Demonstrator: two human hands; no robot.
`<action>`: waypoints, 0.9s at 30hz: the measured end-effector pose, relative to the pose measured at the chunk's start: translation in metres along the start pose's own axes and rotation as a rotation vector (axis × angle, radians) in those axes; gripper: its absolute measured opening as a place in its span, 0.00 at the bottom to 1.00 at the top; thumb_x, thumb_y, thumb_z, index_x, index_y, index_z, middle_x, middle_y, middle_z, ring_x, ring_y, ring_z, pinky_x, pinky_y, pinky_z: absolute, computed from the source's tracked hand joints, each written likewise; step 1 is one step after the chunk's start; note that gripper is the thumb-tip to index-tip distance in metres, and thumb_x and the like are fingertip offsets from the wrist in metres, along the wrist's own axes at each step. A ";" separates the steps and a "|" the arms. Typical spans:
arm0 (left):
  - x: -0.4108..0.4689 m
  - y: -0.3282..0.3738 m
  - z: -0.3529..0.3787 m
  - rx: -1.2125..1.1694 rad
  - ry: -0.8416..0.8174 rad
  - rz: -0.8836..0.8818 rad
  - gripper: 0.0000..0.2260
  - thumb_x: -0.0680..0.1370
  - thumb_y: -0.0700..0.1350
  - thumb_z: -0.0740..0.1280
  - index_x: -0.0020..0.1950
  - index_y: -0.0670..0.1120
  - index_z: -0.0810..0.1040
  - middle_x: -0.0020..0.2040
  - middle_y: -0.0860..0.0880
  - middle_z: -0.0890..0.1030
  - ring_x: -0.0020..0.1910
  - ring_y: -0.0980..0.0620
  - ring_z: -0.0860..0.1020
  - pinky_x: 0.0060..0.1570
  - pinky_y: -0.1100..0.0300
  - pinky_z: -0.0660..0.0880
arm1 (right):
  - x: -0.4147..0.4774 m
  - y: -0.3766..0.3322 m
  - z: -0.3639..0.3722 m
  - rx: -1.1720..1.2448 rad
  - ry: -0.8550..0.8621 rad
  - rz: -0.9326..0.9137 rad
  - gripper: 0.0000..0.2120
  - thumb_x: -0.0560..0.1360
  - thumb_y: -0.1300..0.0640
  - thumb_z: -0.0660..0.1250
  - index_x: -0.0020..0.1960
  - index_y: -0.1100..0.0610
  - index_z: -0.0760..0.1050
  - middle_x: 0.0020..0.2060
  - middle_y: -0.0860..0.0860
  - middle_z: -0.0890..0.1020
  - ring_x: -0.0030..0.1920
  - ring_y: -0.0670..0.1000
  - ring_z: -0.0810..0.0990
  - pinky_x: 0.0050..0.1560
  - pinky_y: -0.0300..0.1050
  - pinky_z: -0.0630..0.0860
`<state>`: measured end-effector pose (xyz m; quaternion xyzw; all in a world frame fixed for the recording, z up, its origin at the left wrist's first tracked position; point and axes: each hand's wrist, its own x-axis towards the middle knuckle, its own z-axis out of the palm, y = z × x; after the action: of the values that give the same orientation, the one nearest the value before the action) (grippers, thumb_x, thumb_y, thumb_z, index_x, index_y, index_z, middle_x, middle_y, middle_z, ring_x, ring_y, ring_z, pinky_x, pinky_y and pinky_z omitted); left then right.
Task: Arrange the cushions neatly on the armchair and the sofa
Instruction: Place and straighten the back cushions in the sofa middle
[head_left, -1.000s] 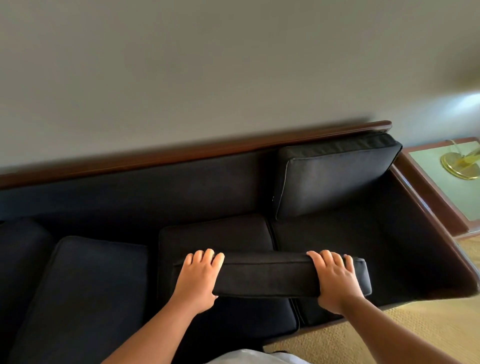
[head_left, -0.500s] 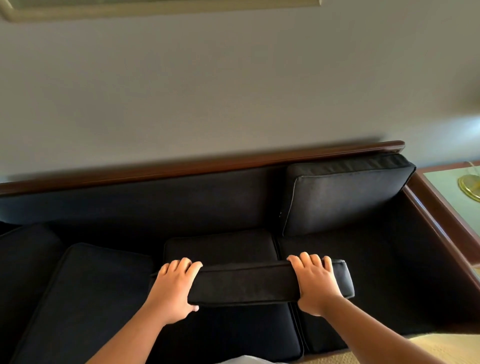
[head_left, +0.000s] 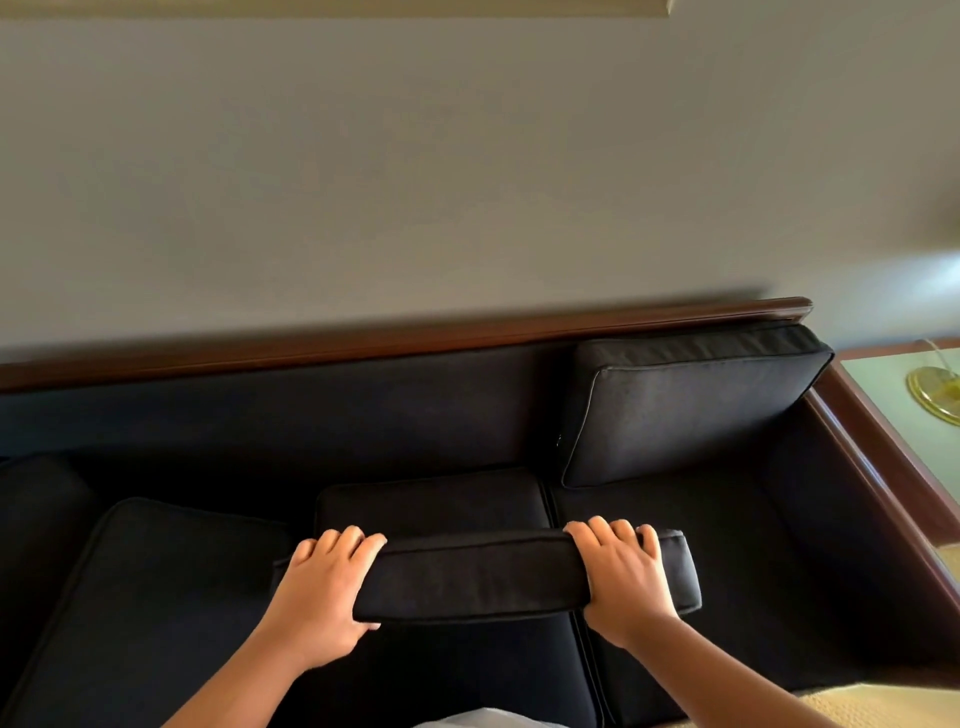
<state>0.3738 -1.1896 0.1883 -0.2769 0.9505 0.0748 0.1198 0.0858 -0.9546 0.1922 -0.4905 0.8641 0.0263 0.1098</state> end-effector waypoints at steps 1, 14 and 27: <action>-0.001 -0.005 -0.004 0.004 0.005 -0.020 0.45 0.54 0.67 0.80 0.68 0.53 0.75 0.57 0.56 0.76 0.53 0.53 0.79 0.53 0.51 0.78 | 0.007 -0.005 -0.005 0.001 0.010 -0.009 0.40 0.50 0.50 0.79 0.61 0.43 0.74 0.48 0.41 0.76 0.49 0.51 0.78 0.58 0.55 0.72; 0.038 -0.045 -0.012 0.011 -0.053 -0.216 0.48 0.48 0.55 0.87 0.66 0.47 0.77 0.55 0.49 0.78 0.51 0.44 0.80 0.49 0.45 0.78 | 0.107 -0.043 -0.010 -0.087 -0.094 -0.049 0.47 0.51 0.51 0.82 0.69 0.47 0.72 0.54 0.47 0.75 0.54 0.55 0.76 0.62 0.57 0.68; 0.216 -0.107 -0.065 0.021 -0.083 -0.239 0.66 0.59 0.75 0.74 0.82 0.54 0.37 0.81 0.40 0.34 0.81 0.36 0.44 0.77 0.41 0.50 | 0.250 -0.022 -0.025 0.024 -0.172 0.193 0.64 0.71 0.43 0.78 0.79 0.44 0.25 0.80 0.56 0.32 0.80 0.61 0.32 0.76 0.72 0.44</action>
<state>0.2434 -1.4027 0.1847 -0.3839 0.9055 0.0616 0.1698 -0.0236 -1.1804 0.1640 -0.3997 0.8948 0.0685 0.1865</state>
